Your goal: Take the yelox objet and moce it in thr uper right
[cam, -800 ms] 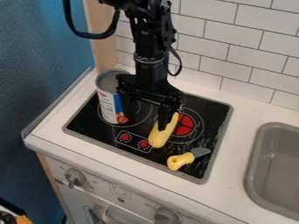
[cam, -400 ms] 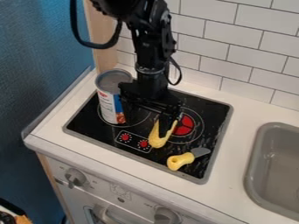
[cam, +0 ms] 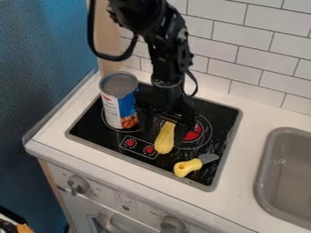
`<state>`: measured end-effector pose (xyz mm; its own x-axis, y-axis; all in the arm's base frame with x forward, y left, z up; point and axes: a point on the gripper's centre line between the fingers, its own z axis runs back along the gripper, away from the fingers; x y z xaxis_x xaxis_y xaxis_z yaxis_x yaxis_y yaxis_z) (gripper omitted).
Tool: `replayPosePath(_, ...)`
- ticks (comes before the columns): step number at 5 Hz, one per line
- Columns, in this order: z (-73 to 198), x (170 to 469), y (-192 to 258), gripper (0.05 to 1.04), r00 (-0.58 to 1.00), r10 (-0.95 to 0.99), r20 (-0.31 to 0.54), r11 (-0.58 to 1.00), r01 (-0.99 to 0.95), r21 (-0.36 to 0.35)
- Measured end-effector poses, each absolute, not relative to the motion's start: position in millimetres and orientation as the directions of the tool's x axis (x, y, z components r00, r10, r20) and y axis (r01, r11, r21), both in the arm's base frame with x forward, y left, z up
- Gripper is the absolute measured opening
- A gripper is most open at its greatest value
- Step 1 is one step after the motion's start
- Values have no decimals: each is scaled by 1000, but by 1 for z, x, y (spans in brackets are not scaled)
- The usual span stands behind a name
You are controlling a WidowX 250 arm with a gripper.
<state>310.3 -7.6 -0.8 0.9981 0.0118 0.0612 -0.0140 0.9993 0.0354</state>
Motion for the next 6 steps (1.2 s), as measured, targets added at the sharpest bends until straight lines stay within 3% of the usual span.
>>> replayPosePath(2,-30,334,-1,1001,999,30,41,995,-33,97)
replayPosePath(3,-43,340,-5,948,1000,9,16,998,-10,67)
replayPosePath(4,-43,344,-2,691,999,23,37,999,-25,45)
replayPosePath(6,-44,340,-2,659,999,45,17,999,-45,20)
